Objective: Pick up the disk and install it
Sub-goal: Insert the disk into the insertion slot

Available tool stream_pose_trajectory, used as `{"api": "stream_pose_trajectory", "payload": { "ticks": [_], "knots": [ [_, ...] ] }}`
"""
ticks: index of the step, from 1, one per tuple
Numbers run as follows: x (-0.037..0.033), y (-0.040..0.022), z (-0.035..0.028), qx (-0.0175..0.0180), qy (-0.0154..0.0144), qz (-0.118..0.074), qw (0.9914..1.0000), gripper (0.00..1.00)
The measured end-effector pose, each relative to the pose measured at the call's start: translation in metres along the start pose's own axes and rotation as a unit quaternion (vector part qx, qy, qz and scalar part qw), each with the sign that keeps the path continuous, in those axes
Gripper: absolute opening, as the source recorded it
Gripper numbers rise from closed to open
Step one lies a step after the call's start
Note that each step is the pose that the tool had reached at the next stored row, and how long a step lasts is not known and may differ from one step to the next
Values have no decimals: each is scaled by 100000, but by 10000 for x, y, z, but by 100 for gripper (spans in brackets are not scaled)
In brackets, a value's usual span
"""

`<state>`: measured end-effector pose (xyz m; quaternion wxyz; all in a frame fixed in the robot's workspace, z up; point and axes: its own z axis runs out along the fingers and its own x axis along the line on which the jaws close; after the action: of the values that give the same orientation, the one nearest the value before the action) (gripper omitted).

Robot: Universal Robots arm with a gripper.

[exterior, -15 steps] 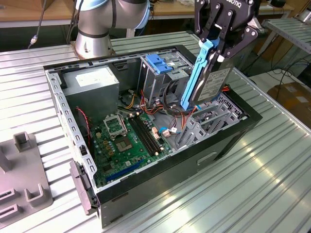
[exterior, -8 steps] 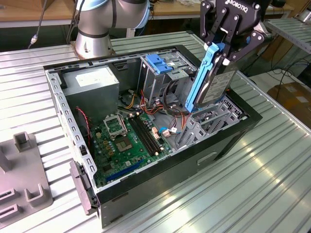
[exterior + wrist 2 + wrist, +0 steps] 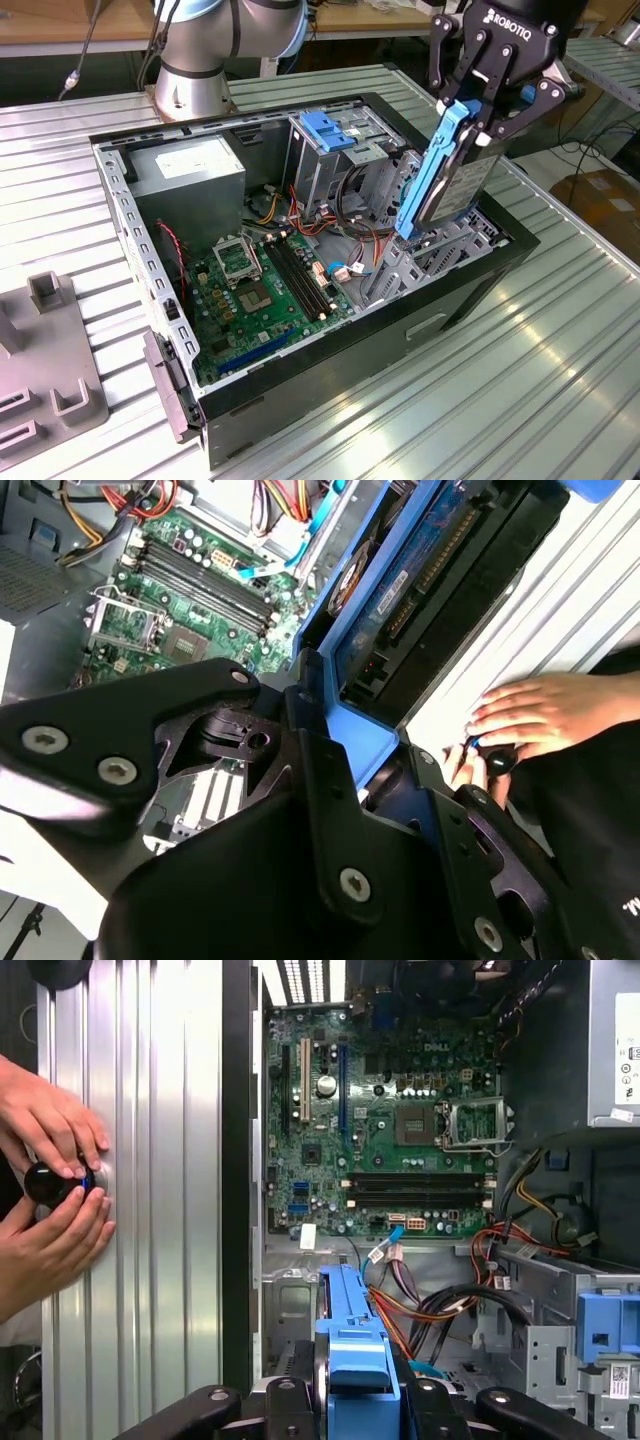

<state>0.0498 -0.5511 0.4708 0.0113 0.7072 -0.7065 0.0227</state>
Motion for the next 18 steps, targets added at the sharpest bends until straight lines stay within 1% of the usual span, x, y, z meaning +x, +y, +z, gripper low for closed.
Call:
{"api": "stream_pose_trajectory", "payload": {
  "ticks": [1,3,18],
  "knots": [
    [1,-31,10,1,-1,2,100000,37],
    [0,-59,17,-2,15,-1,100000,37],
    [1,-67,21,0,4,-1,100000,37]
  ]
}}
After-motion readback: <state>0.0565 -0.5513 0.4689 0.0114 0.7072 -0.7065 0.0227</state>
